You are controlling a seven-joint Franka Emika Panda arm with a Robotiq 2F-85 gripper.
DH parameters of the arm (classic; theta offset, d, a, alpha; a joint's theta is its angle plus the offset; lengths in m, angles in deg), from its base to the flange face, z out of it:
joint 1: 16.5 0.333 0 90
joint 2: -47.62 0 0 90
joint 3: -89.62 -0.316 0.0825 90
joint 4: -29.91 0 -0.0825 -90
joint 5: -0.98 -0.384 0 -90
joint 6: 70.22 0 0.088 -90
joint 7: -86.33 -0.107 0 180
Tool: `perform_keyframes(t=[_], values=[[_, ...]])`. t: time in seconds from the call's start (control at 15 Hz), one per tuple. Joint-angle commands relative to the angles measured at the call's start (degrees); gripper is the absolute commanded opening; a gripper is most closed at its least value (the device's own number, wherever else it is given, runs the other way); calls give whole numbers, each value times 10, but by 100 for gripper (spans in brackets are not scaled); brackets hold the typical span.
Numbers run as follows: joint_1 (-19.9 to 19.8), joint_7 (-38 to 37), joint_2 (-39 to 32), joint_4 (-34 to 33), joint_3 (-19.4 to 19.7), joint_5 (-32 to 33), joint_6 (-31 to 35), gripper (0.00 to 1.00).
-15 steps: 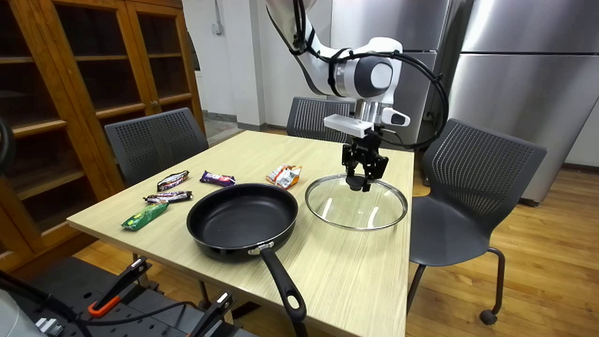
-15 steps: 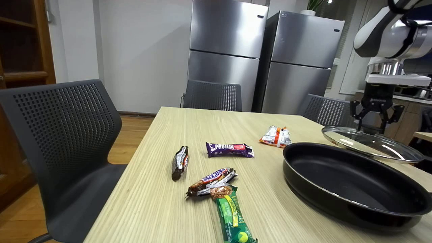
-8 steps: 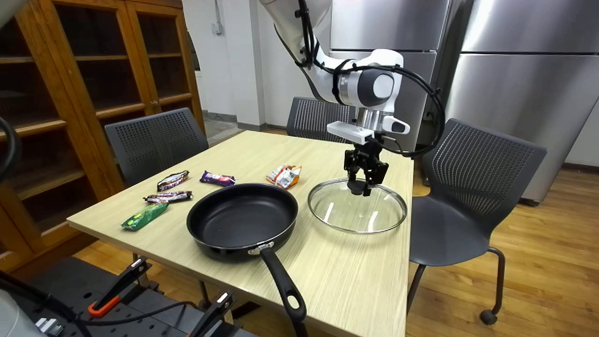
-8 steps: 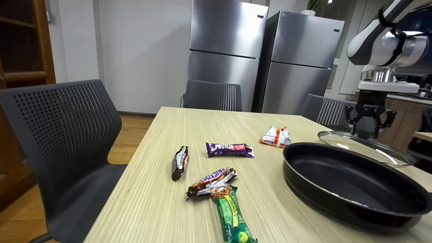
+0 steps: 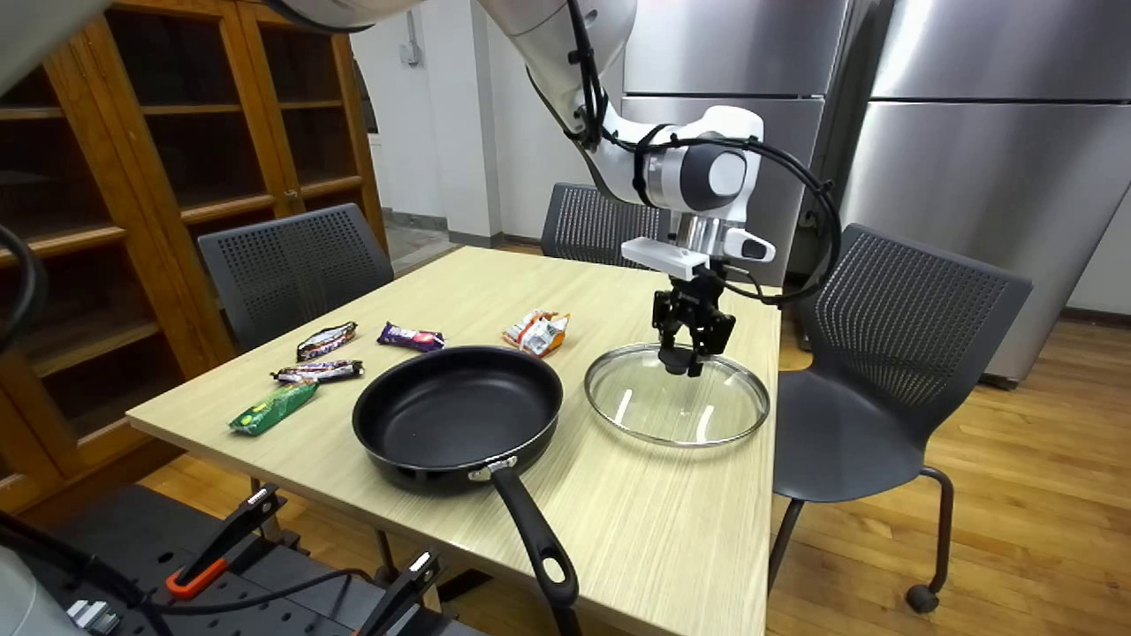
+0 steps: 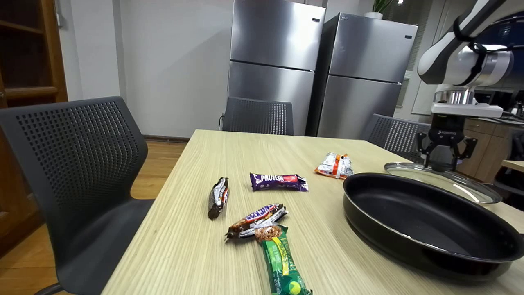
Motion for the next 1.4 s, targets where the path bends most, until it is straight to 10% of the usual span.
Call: perform_keyframes(t=[0.0,0.8,0.87,1.33], values=[[-12,-12,-5,-38,-8,-3,-39,39],[-11,-14,-22,-58,-7,0,-56,39],[-11,-14,-23,-60,-7,0,-58,89],[-9,6,13,-43,-15,-1,-67,100]])
